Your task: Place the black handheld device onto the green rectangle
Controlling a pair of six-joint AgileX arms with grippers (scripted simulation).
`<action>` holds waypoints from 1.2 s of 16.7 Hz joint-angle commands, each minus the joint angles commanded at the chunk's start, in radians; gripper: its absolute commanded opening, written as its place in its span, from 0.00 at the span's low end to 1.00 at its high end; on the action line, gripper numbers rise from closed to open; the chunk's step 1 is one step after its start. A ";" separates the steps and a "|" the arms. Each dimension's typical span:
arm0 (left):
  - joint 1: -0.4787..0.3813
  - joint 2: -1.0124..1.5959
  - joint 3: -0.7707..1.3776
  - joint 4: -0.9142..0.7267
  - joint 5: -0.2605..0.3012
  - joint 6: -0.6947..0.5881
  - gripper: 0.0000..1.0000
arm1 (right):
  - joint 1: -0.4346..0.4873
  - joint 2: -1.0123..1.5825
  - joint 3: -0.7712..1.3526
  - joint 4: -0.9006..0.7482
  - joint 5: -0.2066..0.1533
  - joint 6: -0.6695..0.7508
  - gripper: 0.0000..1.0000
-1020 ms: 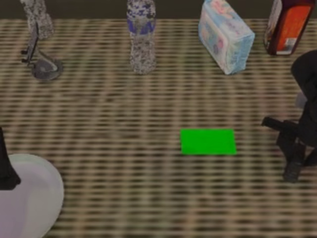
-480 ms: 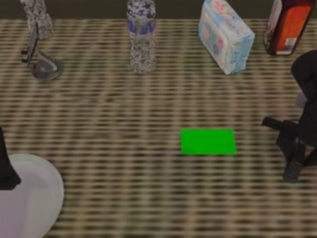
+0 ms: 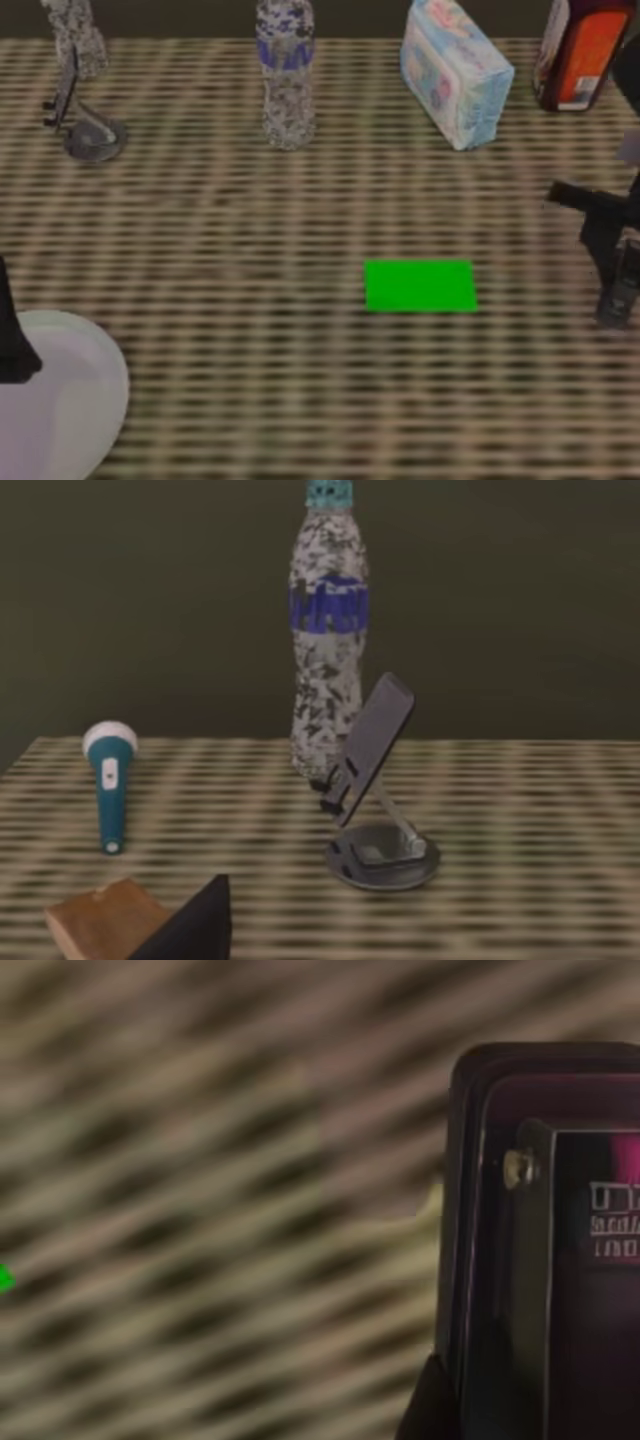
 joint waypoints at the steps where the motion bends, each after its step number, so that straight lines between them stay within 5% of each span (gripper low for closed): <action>1: 0.000 0.000 0.000 0.000 0.000 0.000 1.00 | 0.001 -0.016 0.023 -0.033 0.000 -0.002 0.00; 11: 0.000 0.000 0.000 0.000 0.000 0.000 1.00 | 0.015 -0.011 0.080 -0.076 -0.003 -0.069 0.00; 15: 0.000 0.000 0.000 0.000 0.000 0.000 1.00 | 0.060 0.058 0.168 -0.098 -0.011 -0.294 0.00; 20: 0.000 0.000 0.000 0.000 0.000 0.000 1.00 | 0.141 0.163 0.293 -0.127 -0.027 -0.755 0.00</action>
